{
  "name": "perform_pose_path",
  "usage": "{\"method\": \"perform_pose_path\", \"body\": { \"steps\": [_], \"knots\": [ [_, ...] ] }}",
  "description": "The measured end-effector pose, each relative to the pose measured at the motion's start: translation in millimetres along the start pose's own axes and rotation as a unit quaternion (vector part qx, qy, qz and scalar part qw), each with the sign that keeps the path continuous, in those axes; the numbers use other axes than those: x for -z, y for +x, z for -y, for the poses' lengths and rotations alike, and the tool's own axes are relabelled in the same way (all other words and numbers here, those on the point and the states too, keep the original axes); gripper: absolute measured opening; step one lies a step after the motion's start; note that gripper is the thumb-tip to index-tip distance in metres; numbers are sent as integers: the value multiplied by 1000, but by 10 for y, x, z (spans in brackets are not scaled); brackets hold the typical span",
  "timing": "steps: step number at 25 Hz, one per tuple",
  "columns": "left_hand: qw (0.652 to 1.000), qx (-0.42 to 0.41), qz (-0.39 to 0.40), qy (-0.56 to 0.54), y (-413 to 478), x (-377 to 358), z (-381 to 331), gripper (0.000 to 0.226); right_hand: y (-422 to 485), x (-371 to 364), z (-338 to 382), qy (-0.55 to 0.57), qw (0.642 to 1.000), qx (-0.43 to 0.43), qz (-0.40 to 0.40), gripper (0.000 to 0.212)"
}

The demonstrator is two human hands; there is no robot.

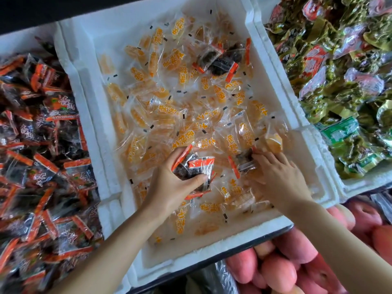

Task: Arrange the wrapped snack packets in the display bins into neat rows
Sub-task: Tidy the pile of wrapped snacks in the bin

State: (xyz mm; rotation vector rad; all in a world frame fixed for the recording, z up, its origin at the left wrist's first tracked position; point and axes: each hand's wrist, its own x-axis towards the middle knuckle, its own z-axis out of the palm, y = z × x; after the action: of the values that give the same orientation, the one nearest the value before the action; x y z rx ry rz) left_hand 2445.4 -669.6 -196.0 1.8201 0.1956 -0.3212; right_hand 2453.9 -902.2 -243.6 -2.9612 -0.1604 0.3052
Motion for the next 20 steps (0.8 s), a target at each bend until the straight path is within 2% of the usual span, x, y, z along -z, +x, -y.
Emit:
{"method": "perform_pose_path", "body": {
  "steps": [2, 3, 7, 10, 13, 16, 20],
  "knots": [
    [1000, 7, 1, -15, 26, 9, 11, 56, 78, -1, 78, -1, 1000, -17, 21, 82],
    [1000, 8, 0, -19, 34, 8, 7, 57, 122, -17, 125, -1, 1000, -8, 26, 81],
    [1000, -4, -9, -19, 36, 0, -24, 54, 180, -54, 267, 55, 997, 49, -22, 37],
    [1000, -13, -17, -11, 1, 47, -17, 53, 39, 18, 341, 149, 987, 47, -26, 23],
    [1000, -15, -22, 10, -51, 184, 52, 50, -125, 103, 448, 283, 959, 19, -19, 25],
    [999, -27, -29, 23, -149, 378, 84, 52, -251, 138, 687, 342, 940, -9, -21, 30],
    [996, -27, -72, 36, -336, 848, 145, 51, -465, 100, 1305, 398, 917, 33, 19, 23]
  ]
}}
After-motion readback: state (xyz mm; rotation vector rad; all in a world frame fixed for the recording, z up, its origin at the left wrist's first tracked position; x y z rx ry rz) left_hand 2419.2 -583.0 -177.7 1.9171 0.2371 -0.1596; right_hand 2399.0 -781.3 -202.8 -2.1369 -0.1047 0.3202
